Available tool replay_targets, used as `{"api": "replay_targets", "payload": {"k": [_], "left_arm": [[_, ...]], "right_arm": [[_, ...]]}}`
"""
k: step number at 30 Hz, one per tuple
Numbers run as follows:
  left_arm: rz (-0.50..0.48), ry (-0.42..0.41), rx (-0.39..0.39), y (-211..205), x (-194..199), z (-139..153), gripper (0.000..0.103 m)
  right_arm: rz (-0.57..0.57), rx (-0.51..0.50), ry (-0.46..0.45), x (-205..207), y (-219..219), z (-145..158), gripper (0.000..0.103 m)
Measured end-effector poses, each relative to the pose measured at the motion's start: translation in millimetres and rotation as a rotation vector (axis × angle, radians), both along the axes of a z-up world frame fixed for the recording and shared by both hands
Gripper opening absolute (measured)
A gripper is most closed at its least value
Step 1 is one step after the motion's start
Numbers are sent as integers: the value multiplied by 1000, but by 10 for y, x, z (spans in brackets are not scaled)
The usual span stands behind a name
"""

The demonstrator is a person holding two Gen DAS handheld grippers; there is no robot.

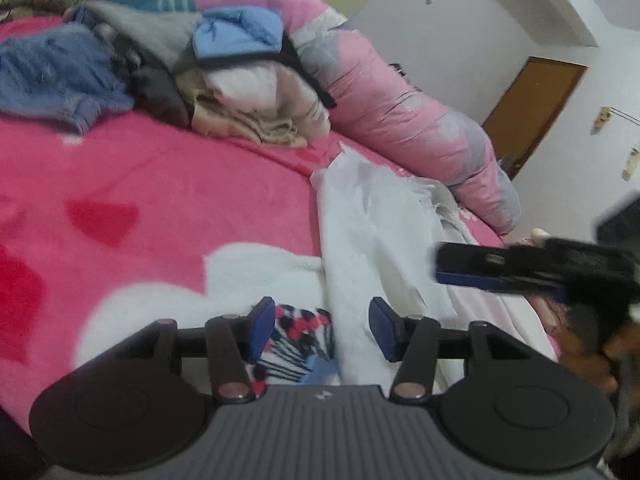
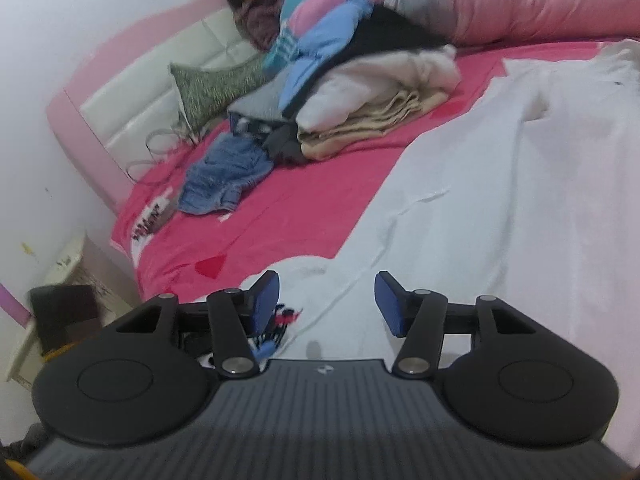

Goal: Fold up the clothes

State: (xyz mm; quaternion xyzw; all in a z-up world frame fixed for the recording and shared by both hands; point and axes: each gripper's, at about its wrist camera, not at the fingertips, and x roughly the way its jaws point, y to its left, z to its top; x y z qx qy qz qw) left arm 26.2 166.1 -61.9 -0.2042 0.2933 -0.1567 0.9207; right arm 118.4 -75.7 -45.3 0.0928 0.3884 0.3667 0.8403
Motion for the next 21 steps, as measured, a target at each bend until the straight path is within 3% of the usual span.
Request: {"api": "replay_targets", "payload": {"k": [6, 8, 10, 11, 13, 21], "left_arm": [[-128, -51, 4, 50, -125, 3, 59], [-154, -45, 1, 31, -119, -25, 61], [-165, -35, -14, 32, -100, -56, 62], [-172, -31, -26, 40, -89, -69, 63], [-185, -28, -51, 53, -68, -84, 63], [-227, -15, -88, -11, -26, -84, 63]], "right_arm": [[138, -170, 50, 185, 648, -292, 58], [147, -228, 21, 166, 765, -414, 50], [114, -183, 36, 198, 683, -413, 6], [97, -158, 45, 216, 636, -409, 2], [63, -93, 75, 268, 524, -400, 0], [-59, 337, 121, 280, -303, -215, 0]]}}
